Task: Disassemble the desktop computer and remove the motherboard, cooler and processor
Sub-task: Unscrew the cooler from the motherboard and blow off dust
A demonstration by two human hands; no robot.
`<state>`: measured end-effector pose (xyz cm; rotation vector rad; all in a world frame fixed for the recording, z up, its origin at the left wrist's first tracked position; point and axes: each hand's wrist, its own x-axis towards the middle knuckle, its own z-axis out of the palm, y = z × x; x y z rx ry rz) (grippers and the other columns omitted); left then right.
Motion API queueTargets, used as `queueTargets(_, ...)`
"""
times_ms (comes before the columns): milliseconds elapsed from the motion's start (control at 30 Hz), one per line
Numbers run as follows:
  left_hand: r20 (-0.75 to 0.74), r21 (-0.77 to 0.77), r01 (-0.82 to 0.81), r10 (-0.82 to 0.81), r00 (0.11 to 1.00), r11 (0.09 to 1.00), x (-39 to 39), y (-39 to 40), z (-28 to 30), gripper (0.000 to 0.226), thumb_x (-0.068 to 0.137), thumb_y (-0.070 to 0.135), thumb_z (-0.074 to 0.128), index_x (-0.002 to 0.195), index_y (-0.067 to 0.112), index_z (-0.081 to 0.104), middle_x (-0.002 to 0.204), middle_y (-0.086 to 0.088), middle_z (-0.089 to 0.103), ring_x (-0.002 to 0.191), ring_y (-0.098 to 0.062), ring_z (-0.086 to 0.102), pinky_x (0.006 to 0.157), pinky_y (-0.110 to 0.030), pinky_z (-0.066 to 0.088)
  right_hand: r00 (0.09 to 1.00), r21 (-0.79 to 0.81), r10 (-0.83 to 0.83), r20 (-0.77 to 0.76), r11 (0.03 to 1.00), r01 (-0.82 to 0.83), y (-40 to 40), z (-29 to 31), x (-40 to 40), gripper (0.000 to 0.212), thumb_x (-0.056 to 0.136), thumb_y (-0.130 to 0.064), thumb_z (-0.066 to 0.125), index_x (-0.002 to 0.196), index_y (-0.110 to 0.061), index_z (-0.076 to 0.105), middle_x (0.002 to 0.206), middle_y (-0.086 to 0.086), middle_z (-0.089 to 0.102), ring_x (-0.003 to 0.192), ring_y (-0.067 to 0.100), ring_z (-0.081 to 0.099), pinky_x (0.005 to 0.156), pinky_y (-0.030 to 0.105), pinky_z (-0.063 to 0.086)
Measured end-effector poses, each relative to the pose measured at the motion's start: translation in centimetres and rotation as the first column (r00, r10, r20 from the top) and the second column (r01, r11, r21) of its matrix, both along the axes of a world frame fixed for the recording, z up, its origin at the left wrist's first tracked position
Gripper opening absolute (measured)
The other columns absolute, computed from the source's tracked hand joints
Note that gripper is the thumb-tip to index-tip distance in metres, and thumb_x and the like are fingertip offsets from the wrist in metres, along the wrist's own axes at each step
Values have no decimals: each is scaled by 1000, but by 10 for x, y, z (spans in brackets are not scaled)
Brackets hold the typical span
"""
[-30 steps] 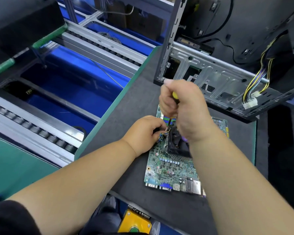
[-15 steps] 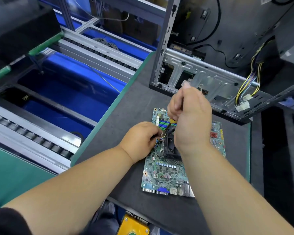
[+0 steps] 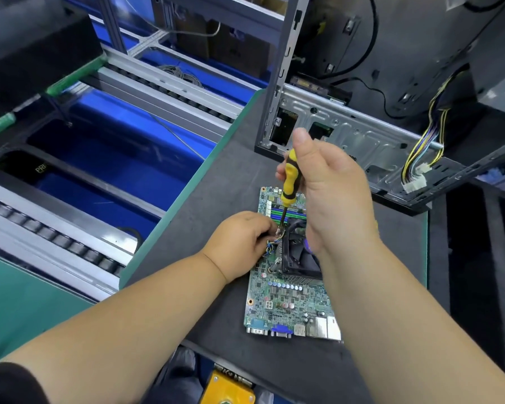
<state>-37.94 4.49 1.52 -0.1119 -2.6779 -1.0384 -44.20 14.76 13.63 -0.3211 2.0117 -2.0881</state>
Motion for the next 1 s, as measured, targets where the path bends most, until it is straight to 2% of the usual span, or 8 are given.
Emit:
queueTargets(133, 22, -9, 24, -24, 999, 1000, -1, 1, 2, 25, 80, 14, 48, 84, 3, 70, 85, -9, 70, 82, -32, 64, 77, -37, 53, 988, -114, -103, -116, 989, 90, -8, -9, 18, 41, 96, -31, 39, 57, -19, 47, 55, 1, 43, 55, 20, 40, 56, 30, 33)
queueTargets(300, -3, -23, 24, -25, 1000, 999, 0, 1, 0, 15, 74, 3, 57, 83, 1, 69, 83, -12, 69, 80, -33, 64, 74, -37, 53, 905, -169, 421, -51, 890, -424, -6, -1, -3, 39, 85, -27, 44, 47, -18, 40, 41, -6, 31, 40, 13, 24, 47, 21, 19)
queueTargets(367, -25, -19, 18, -18, 1000, 1000, 1, 1, -1, 13, 76, 8, 57, 81, 2, 68, 82, -10, 69, 79, -32, 65, 72, -34, 53, 866, -142, 500, -16, 856, -497, -5, 4, -13, 25, 77, -22, 46, 56, -11, 37, 44, -4, 29, 42, 13, 20, 48, 22, 15)
queueTargets(467, -47, -27, 18, -19, 999, 999, 1, 1, -4, 13, 82, 12, 57, 84, 3, 67, 84, -9, 68, 80, -32, 63, 73, -35, 53, 931, -118, 365, 15, 925, -361, -1, 4, -14, 11, 83, -17, 47, 75, -11, 42, 57, 2, 41, 49, 17, 33, 49, 29, 25)
queueTargets(567, -44, -42, 23, -25, 999, 999, -1, 0, -5, 3, 82, 6, 63, 84, 3, 65, 83, -10, 67, 80, -33, 62, 73, -40, 54, 985, -86, 174, -22, 981, -175, 7, -1, -7, 16, 87, -27, 59, 82, -13, 55, 70, -1, 60, 65, 17, 58, 65, 26, 47)
queueTargets(633, -22, -35, 20, -21, 1000, 999, -2, 0, -6, 2, 81, 3, 65, 83, 2, 66, 84, -11, 68, 81, -34, 63, 74, -42, 54, 989, -84, 138, -52, 986, -143, 8, -5, 0, 17, 89, -28, 59, 87, -12, 62, 73, -1, 64, 72, 16, 61, 69, 24, 49)
queueTargets(800, 14, 24, -15, 14, 1000, 1000, 0, 0, -3, 22, 66, -12, 66, 81, 4, 71, 81, -10, 70, 76, -31, 66, 74, -19, 40, 973, -73, 175, -153, 980, -188, -8, -9, 17, 30, 96, -19, 38, 69, -12, 49, 63, 0, 42, 59, 15, 36, 57, 25, 32)
queueTargets(1000, 69, 165, -105, 95, 993, 981, 0, 0, -10, 21, 78, 2, 74, 97, 10, 76, 98, -2, 73, 96, -19, 67, 87, -25, 50, 915, -85, 389, 103, 920, -382, -21, 8, -12, 28, 73, -15, 35, 45, -16, 33, 42, -2, 20, 42, 14, 12, 47, 22, 10)
